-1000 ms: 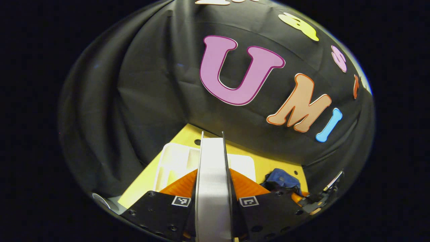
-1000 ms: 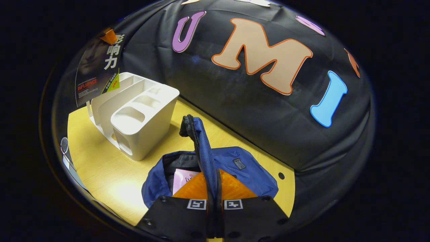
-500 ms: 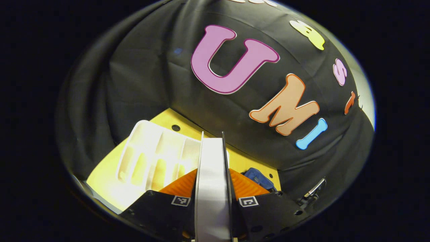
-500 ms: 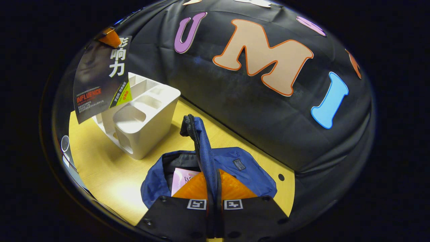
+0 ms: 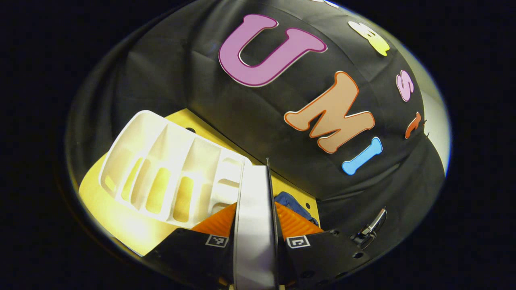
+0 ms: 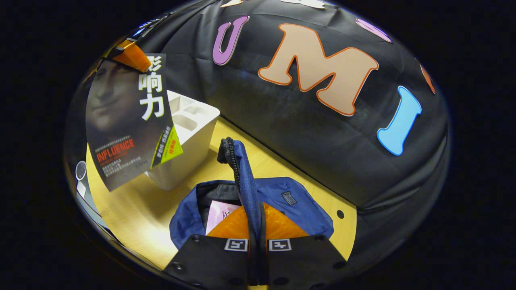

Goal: Open the schoolbag, grab two books from the bookshelf and put them into the schoolbag.

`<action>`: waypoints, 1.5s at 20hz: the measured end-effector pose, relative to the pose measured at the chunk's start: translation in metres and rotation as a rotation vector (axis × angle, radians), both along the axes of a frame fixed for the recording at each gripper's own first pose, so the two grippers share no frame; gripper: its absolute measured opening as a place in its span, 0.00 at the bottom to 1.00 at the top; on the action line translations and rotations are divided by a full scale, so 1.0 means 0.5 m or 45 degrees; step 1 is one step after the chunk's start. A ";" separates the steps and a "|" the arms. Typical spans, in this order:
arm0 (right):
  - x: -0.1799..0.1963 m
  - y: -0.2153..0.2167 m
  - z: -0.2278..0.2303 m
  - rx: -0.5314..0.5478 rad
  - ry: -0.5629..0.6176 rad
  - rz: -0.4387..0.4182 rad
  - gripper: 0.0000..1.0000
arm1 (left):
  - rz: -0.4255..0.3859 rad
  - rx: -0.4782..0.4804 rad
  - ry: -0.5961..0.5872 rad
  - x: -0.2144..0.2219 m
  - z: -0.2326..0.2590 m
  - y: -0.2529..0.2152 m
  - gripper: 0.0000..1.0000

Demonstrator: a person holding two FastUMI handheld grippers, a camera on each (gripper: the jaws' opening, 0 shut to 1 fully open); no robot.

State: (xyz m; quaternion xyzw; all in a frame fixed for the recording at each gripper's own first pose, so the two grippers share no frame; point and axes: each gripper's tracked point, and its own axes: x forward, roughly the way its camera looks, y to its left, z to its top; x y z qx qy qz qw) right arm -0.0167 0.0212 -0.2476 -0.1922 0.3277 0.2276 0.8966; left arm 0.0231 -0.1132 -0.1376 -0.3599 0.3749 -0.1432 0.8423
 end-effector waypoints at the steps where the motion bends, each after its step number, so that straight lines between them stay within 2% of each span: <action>1: 0.000 0.001 0.001 0.002 0.000 0.007 0.05 | -0.008 -0.019 0.010 -0.005 -0.005 -0.020 0.38; 14: 0.002 -0.004 0.004 0.052 -0.002 0.059 0.05 | 0.054 -0.170 0.043 -0.049 -0.115 -0.201 0.37; 18: 0.001 -0.005 0.006 0.061 -0.006 0.072 0.05 | 0.131 -0.180 0.036 -0.049 -0.154 -0.225 0.38; 20: 0.001 -0.005 0.004 0.066 -0.008 0.077 0.05 | 0.187 -0.222 0.016 -0.064 -0.158 -0.233 0.38; 25: 0.001 -0.001 0.003 0.084 -0.006 0.077 0.05 | 0.361 -0.269 -0.004 -0.082 -0.199 -0.246 0.38; 28: -0.002 0.005 -0.002 0.095 0.003 0.084 0.04 | 0.399 -0.282 -0.013 -0.095 -0.217 -0.271 0.38; 30: -0.008 0.015 -0.006 0.101 0.014 0.103 0.05 | 0.382 -0.299 -0.010 -0.107 -0.225 -0.297 0.38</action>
